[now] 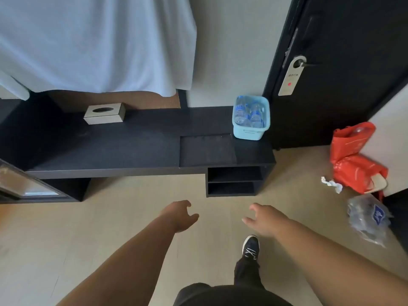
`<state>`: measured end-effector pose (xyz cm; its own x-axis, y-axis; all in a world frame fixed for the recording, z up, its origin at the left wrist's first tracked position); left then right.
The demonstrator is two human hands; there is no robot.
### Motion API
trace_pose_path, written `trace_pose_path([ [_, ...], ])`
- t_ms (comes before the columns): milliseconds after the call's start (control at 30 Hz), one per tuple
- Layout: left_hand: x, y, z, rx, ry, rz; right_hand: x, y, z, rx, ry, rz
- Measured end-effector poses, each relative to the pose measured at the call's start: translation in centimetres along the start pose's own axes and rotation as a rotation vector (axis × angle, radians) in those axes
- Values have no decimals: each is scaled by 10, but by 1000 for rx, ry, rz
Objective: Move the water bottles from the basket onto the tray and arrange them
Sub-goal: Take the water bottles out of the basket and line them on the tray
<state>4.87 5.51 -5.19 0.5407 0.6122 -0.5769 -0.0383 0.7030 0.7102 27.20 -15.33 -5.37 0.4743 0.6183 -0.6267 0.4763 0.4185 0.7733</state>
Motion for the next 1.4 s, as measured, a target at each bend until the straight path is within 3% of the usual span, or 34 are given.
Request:
trace_pose_path([
  [267, 67, 28, 57, 29, 45, -14, 70, 44, 34, -10, 31, -27],
  [733, 170, 29, 183, -67, 113, -27, 198, 145, 169, 61, -6, -30],
  [1400, 295, 76, 214, 22, 66, -85, 291, 195, 179, 104, -28, -69],
])
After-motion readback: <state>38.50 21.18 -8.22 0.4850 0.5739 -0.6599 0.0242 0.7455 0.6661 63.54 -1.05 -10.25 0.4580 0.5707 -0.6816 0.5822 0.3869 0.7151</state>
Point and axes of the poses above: each hand's wrist, its own x-axis towards the middle knuckle, its own y-axis out of the back of the hand, z = x × y, the point moved 9 cm from there along x, towards the middle knuckle, and after that the axes turned 9 degrees about -x, right-handed, at the moved point
